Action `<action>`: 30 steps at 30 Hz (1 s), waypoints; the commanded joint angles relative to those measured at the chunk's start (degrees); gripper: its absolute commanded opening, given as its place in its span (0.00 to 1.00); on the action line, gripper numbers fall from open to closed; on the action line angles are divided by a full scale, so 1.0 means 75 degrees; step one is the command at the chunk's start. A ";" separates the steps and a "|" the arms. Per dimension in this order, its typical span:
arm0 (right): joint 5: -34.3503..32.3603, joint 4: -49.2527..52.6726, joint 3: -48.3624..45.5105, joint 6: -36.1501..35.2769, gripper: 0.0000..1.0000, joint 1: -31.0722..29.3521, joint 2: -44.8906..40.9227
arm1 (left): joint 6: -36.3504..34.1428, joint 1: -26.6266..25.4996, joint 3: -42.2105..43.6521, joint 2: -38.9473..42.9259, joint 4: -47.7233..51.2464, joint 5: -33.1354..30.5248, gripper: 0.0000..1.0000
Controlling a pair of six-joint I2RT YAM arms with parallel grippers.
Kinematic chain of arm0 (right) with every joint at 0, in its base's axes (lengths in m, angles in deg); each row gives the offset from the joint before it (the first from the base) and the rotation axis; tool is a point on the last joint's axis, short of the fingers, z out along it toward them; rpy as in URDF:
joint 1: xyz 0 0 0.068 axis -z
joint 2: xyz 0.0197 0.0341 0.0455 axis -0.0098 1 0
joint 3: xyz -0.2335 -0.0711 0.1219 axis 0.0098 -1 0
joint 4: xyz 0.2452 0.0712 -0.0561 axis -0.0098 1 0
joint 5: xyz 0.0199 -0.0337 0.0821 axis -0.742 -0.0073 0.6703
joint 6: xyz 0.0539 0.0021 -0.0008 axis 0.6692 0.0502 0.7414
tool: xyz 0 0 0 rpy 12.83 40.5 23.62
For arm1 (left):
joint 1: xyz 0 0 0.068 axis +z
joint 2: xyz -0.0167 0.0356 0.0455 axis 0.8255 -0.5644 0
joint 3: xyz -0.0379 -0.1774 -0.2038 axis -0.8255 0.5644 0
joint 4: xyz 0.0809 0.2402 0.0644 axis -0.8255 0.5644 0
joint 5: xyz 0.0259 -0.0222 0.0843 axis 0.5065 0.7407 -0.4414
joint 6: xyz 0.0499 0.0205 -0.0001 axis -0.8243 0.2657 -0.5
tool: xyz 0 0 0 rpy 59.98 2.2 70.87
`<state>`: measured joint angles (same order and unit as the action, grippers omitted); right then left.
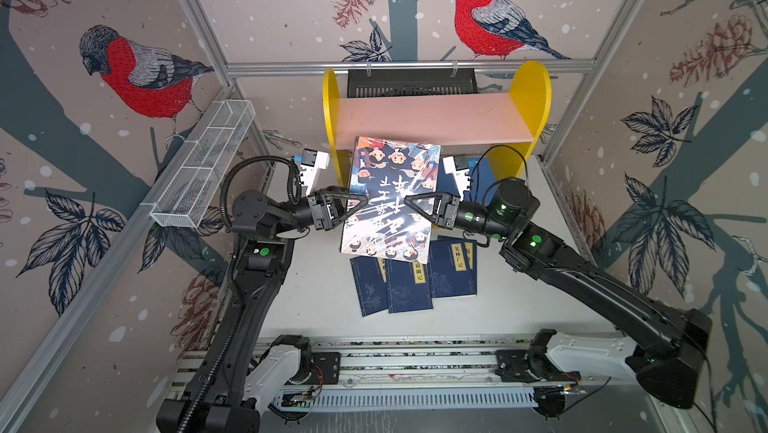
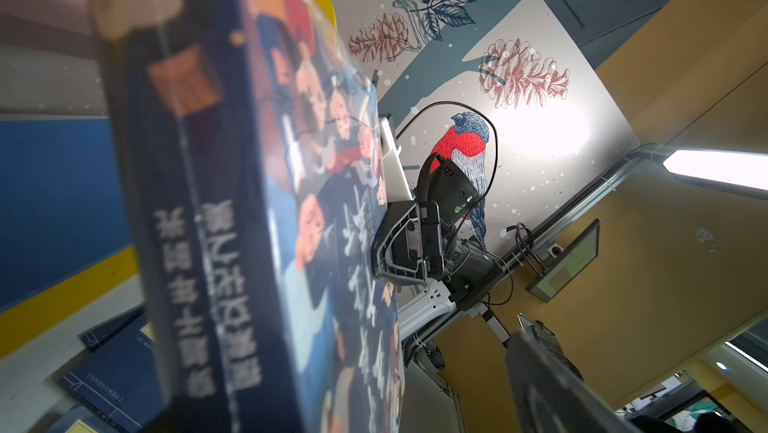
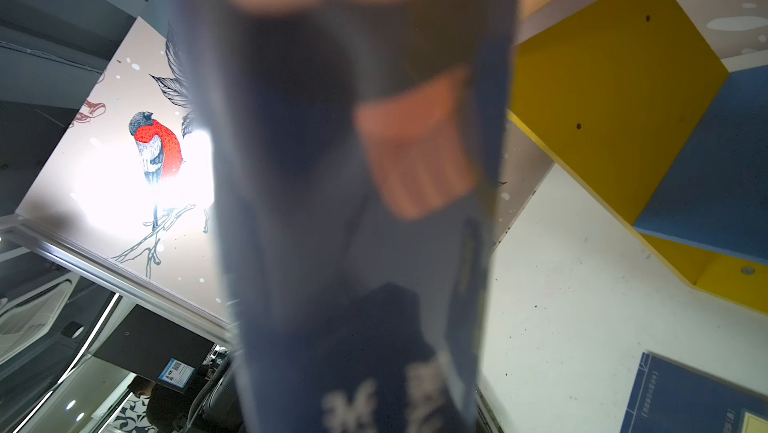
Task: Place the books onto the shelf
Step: 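Carry the illustrated book onto the pink shelf with the right gripper while the left releases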
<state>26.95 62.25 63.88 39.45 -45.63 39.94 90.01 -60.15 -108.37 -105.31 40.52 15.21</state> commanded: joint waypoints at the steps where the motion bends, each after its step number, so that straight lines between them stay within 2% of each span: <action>1: -0.0511 -0.0457 0.0260 -0.0050 0.02 -0.0015 -0.0283 | -0.2823 0.0308 -0.1061 0.0160 0.2953 -0.1170 1.00; 3: -0.0851 -0.0184 0.0407 -0.0113 0.02 -0.0002 -0.0392 | -0.3910 0.0548 -0.1793 0.0148 0.4416 -0.1862 1.00; 4: -0.1041 -0.0095 0.0483 -0.0115 0.02 0.0001 -0.0434 | -0.4143 0.0716 -0.2093 0.0133 0.4864 -0.2065 1.00; 6: -0.1334 -0.0018 0.0651 -0.0068 0.02 0.0025 -0.0466 | -0.4242 0.0970 -0.2477 0.0172 0.5256 -0.2364 1.00; 9: -0.1736 0.0008 0.0910 0.0082 0.02 0.0106 -0.0431 | -0.4495 0.0989 -0.2911 0.0355 0.5910 -0.3650 1.00; 12: -0.2151 -0.0073 0.1212 0.0225 0.02 0.0125 -0.0339 | -0.4780 0.0989 -0.2988 0.0570 0.6062 -0.4648 1.00; 15: -0.2826 -0.0067 0.1546 0.0318 0.02 0.0130 -0.0224 | -0.4903 0.0989 -0.2870 0.0688 0.6144 -0.5279 1.00; 18: -0.3704 -0.0311 0.1582 0.0549 0.02 0.0124 -0.0171 | -0.4778 0.0989 -0.2601 0.0708 0.6188 -0.5501 1.00; 24: -0.5385 -0.0552 0.1919 0.0849 0.02 0.0017 0.0234 | -0.4557 0.0989 -0.1986 0.0782 0.5638 -0.5150 0.99; 30: -0.6872 -0.0505 0.2839 0.0849 0.02 -0.0363 0.1045 | -0.4396 0.0989 -0.1827 0.0976 0.5122 -0.4789 0.99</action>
<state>-16.87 69.31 82.13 45.36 -47.51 46.28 56.26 -52.81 -122.18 -98.38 83.45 -22.99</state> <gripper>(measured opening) 0.282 0.992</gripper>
